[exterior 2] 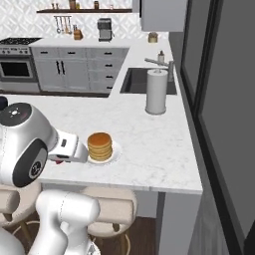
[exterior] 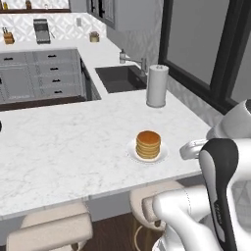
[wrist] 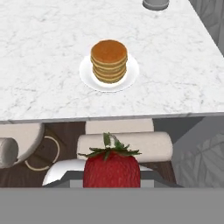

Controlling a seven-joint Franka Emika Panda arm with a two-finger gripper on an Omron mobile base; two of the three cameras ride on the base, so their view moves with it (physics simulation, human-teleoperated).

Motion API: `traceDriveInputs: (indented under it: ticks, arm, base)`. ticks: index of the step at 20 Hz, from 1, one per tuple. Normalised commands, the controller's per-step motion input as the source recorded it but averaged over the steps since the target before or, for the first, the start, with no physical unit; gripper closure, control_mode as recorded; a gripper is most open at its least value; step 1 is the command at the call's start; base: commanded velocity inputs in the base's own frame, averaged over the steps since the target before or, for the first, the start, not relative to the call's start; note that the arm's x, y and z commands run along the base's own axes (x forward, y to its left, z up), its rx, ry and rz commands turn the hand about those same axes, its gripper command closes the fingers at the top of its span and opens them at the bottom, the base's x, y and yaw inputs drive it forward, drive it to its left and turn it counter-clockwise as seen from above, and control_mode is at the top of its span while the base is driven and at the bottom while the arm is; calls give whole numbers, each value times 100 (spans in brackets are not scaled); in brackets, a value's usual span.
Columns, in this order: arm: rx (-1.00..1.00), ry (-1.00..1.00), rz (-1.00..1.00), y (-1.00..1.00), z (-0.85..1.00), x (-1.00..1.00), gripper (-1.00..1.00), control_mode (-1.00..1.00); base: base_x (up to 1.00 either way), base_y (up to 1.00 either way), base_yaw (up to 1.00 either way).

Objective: Take the strawberry from the fridge and place it on top of the pancake, located on the dining counter.

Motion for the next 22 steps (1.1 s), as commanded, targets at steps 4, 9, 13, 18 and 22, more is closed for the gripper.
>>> traceDriveInputs:
  ticks: [4,9,13,18,22]
  arm:
    - [0,0,0,0,0,0,100,100]
    - [0,0,0,0,0,0,100,100]
    - [0,0,0,0,0,0,100,100]
    - [-2,0,0,4,0,13,100,-100]
    - [-7,1,0,14,2,89,100,-100]
  base:
    - [54,0,0]
    - [30,0,2]
    - [25,3,0]
    - [30,13,0]
    - [0,0,0]
